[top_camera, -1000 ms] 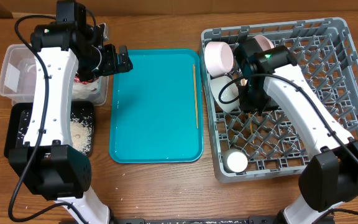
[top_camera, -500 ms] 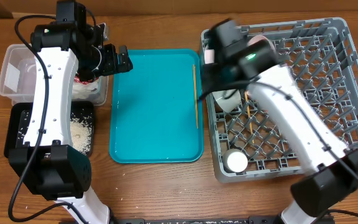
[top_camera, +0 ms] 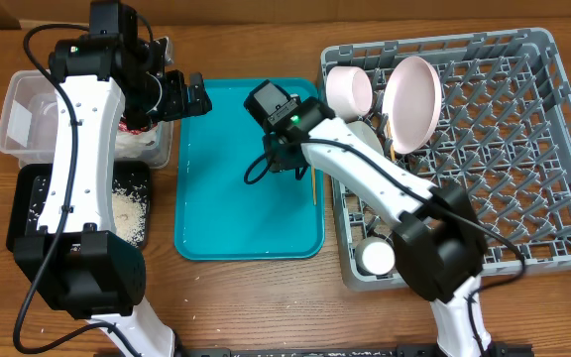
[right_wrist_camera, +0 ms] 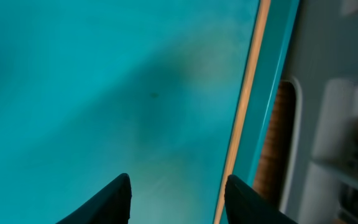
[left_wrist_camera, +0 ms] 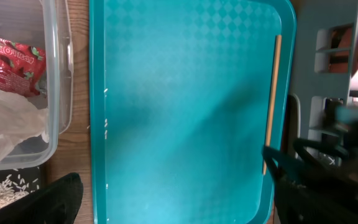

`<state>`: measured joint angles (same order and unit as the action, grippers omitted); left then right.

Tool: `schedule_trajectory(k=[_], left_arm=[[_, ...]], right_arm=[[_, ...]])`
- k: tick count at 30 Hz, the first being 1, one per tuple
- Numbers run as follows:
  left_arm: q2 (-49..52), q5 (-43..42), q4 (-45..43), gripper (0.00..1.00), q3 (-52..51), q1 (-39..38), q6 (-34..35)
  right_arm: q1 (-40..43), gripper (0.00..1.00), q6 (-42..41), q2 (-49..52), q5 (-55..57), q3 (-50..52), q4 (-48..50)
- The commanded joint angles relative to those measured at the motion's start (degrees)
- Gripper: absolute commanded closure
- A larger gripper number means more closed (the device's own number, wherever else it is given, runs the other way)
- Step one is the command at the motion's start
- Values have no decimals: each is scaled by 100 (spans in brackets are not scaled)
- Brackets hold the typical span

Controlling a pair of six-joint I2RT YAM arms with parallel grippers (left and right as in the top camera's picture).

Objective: Sort waste into correct bins and load items into the dishwasher
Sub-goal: 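Return the right gripper to the tray and grasp the second chopstick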

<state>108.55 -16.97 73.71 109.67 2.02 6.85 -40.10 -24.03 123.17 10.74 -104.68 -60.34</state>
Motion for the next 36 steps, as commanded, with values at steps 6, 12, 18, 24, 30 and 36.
schedule_trajectory(k=[6,12,18,24,30,36], left_arm=[[-33,-44,-9,0,83,9,-66],[-33,-44,-9,0,83,9,-66],[-33,-44,-9,0,83,9,-66],[-33,-44,-9,0,83,9,-66],[-33,-44,-9,0,83,9,-66],[-33,-44,-9,0,83,9,-66]], right_arm=[[37,44,87,505,815,-103,203],[63,44,186,752,874,-103,284],[74,44,188,940,868,-103,310],[190,44,170,962,621,-103,323],[420,44,149,962,-160,-103,297],[492,44,151,962,-603,-103,214]])
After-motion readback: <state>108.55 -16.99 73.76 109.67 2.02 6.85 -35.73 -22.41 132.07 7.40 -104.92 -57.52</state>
